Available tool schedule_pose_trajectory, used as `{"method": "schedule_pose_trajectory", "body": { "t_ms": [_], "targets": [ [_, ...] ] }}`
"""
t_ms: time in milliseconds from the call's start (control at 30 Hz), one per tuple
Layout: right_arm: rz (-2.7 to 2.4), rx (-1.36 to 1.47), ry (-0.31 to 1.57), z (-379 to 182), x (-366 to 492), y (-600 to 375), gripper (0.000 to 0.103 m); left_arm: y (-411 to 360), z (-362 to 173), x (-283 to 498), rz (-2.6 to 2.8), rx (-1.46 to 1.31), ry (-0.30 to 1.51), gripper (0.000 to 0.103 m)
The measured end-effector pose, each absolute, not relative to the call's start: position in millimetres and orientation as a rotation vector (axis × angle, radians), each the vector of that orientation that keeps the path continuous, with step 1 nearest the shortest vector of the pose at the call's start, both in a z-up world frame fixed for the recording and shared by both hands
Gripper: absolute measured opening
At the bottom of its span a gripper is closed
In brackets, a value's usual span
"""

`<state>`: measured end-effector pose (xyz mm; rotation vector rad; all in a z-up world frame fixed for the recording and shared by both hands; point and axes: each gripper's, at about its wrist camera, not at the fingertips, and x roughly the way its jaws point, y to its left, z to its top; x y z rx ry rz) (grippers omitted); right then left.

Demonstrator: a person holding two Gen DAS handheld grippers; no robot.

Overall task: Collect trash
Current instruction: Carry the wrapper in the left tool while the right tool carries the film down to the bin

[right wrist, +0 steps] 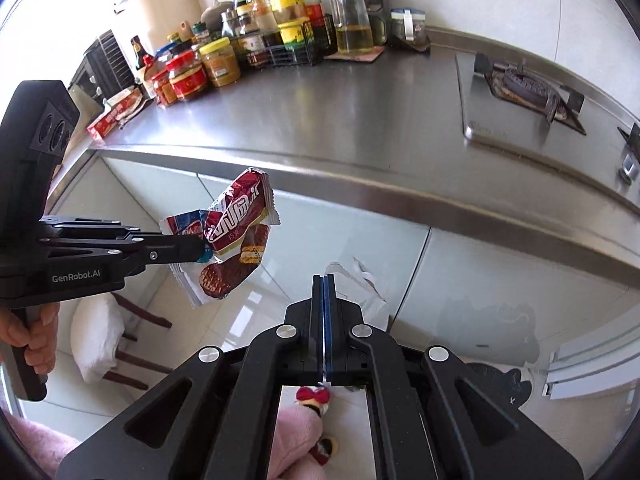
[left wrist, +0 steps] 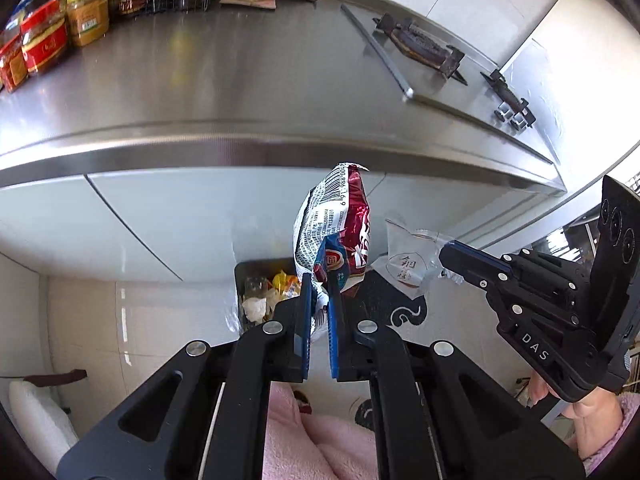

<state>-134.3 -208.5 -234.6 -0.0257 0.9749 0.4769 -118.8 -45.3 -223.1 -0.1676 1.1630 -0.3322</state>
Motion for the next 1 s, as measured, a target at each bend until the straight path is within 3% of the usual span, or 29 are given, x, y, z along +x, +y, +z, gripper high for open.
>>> {"method": "schedule_pose_trajectory", "body": {
  "t_ms": [600,1000],
  "targets": [
    [0.444,0.059,1.333,-430.8,-80.1,-208.0,0.002,-66.9,-421.8,-70.0,-0.275,-0.139,1.45,0.006],
    [0.4,0.062,1.448,-511.9,-48.0,-200.9,0.002,-67.5,-512.9,-43.8,-0.217,-0.13,1.574,0.007]
  ]
}}
